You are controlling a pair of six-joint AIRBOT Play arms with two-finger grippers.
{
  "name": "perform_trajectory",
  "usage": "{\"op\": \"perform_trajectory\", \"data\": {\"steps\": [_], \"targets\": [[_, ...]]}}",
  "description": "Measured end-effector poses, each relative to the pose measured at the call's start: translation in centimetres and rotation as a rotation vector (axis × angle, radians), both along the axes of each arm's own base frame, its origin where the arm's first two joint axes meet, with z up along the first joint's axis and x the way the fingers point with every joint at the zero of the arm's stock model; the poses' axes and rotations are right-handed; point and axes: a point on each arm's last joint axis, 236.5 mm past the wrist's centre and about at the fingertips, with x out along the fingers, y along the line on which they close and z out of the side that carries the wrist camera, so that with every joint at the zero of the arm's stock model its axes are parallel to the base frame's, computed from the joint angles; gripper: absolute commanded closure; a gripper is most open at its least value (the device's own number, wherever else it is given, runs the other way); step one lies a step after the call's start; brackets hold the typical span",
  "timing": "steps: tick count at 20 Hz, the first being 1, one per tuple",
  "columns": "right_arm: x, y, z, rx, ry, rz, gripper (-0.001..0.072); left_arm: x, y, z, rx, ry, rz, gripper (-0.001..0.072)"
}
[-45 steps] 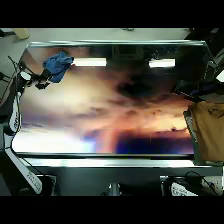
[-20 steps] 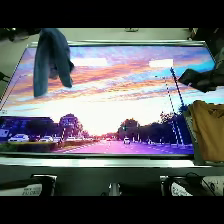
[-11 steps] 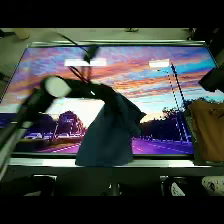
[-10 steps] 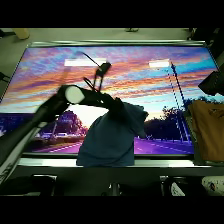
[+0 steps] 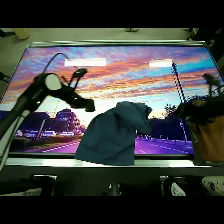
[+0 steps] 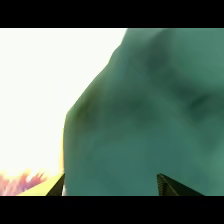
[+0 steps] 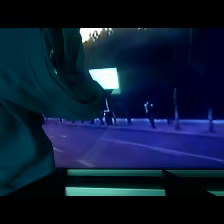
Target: Fold the shirts.
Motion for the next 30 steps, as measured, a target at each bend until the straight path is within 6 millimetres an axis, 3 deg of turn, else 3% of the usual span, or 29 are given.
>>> {"op": "perform_trajectory", "data": {"steps": [2,5,8,12,14,16,17,20,21,22,23,24,27,28,30], "targets": [[-0.9,1.2,-3.9,0.059,0.071,0.007,0.0060,-4.0,3.8,-2.4,0.052,0.099,0.040,-0.0012],[-1.4,3.0,-7.8,0.151,0.140,0.009,0.0058,-10.4,6.0,-6.4,0.067,0.247,0.078,-0.0012],[-1.5,4.6,-9.8,0.232,0.184,0.008,0.0032,-14.3,5.8,-9.6,0.031,0.339,0.118,-0.0012],[-1.0,5.4,-11.7,0.280,0.210,-0.008,0.0032,-16.6,4.8,-12.2,0.010,0.394,0.134,0.0007],[-0.7,5.8,-12.6,0.304,0.221,-0.021,0.0032,-17.2,4.0,-12.8,-0.006,0.416,0.138,0.0348],[-0.4,6.6,-13.2,0.343,0.225,-0.037,0.0032,-17.0,3.4,-13.4,-0.017,0.411,0.150,0.0598],[-0.1,7.1,-13.5,0.359,0.221,-0.044,0.0031,-16.8,3.2,-13.6,-0.020,0.405,0.157,0.0680],[1.1,9.0,-14.9,0.359,0.187,-0.037,0.0029,-16.2,2.7,-13.7,-0.033,0.381,0.165,0.0682],[1.4,9.7,-15.2,0.357,0.174,-0.034,0.0060,-16.0,2.7,-13.5,-0.037,0.368,0.167,0.0682],[2.1,10.5,-15.5,0.356,0.153,-0.037,0.0223,-15.5,2.5,-13.3,-0.046,0.349,0.170,0.0682],[2.9,11.0,-15.9,0.344,0.123,-0.042,0.0576,-15.4,2.4,-13.0,-0.052,0.340,0.169,0.0682],[3.2,11.2,-16.5,0.319,0.104,-0.036,0.0685,-15.3,2.3,-12.7,-0.057,0.331,0.166,0.0683],[4.5,11.7,-15.6,0.300,0.050,-0.002,0.0688,-13.7,2.8,-11.1,-0.045,0.253,0.140,0.0684],[5.1,11.5,-14.3,0.285,0.018,0.026,0.0688,-12.1,3.5,-9.8,-0.026,0.192,0.128,0.0684],[8.2,9.5,-9.9,0.209,-0.134,0.066,0.0687,-7.4,6.1,-5.5,0.036,0.020,0.133,0.0684]]}}
